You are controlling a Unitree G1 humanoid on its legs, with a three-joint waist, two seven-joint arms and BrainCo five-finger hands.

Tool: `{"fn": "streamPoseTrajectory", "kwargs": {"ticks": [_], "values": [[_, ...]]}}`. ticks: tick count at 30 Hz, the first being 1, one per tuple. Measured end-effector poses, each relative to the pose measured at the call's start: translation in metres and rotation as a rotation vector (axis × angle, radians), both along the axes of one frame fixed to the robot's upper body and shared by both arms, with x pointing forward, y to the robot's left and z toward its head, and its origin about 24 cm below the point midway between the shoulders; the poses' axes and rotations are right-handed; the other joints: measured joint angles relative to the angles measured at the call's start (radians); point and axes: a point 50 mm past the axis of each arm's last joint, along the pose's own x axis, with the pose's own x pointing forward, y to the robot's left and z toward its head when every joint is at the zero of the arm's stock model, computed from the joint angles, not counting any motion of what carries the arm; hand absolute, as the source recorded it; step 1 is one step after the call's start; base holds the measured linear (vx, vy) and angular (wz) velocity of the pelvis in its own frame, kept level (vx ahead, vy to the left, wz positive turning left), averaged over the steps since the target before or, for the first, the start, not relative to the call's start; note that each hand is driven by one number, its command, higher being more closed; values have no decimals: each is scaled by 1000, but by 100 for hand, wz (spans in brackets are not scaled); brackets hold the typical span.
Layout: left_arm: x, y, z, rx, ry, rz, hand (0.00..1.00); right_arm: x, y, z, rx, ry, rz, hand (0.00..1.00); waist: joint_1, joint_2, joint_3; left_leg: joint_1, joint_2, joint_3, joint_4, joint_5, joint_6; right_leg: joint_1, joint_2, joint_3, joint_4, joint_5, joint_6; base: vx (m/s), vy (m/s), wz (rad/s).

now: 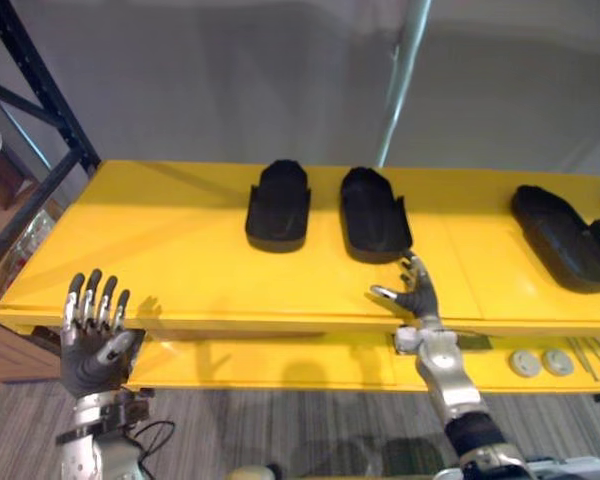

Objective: Walk over and take plastic housings, then place them on the shelf

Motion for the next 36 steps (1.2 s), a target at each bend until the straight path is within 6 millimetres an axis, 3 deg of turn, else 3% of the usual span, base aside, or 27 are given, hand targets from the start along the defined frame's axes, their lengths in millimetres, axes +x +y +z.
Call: {"fn": "streamPoseTrajectory", "kwargs": {"ticks": [13,17,21,23,25,29,34,36], "values": [[5,-9,0,-26,-19,-25,0,9,4,7,23,-23,-8,0,0,5,17,4,-5,2,-11,7,3,0,-4,-1,0,0,0,-2,2,0],[3,-9,5,-16,-37,-22,0,-11,12,20,57,-97,10,0,0,4,44,-2,-1,12,-15,7,3,-14,-1,4,0,0,0,12,2,-4],[-4,-7,7,-5,-49,7,0,-43,19,54,128,-271,22,0,-25,-6,52,6,8,41,-9,-6,-2,-24,2,33,0,1,2,56,15,-20],[-5,-5,7,-10,-46,25,0,-53,14,66,139,-342,5,0,-27,-11,53,15,14,67,-6,-17,-3,-24,5,56,0,1,2,7,14,-40],[-5,-4,8,-23,-53,54,0,-66,-4,79,121,-440,-57,0,-47,-17,49,17,19,87,9,-34,-4,-24,9,74,0,1,2,-18,4,-29],[-1,-4,13,-35,-99,75,0,-82,-28,77,140,-470,-210,0,-74,-33,39,18,26,120,10,-40,-8,-42,18,112,0,1,1,-19,-4,-27],[14,-29,24,3,-148,-13,0,-105,-58,65,147,-441,-460,0,-111,-19,26,25,35,171,8,-48,-12,-69,34,164,0,4,5,-16,-21,-30],[26,-51,31,-8,-190,-125,0,-117,-67,58,160,-415,-569,0,-134,-5,12,34,45,221,11,-63,-18,-85,39,211,1,7,10,-20,1,-63]]}}
